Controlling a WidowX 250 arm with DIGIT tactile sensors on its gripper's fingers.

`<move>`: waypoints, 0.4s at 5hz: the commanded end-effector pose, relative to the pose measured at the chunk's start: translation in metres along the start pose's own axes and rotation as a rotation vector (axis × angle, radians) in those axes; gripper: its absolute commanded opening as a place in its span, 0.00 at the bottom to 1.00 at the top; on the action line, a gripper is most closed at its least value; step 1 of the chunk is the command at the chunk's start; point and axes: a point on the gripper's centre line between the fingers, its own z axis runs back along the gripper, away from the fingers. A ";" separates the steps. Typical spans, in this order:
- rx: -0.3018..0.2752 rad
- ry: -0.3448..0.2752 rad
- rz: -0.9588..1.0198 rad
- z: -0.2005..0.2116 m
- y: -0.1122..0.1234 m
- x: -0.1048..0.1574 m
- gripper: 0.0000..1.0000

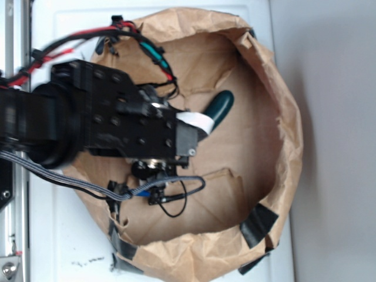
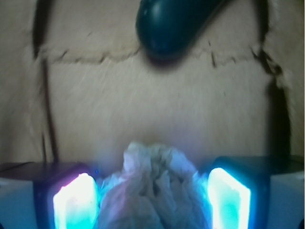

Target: Grab the white paper.

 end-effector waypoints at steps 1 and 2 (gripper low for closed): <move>-0.004 -0.114 0.003 0.017 0.004 0.004 0.00; -0.018 -0.135 -0.012 0.030 0.004 0.000 0.00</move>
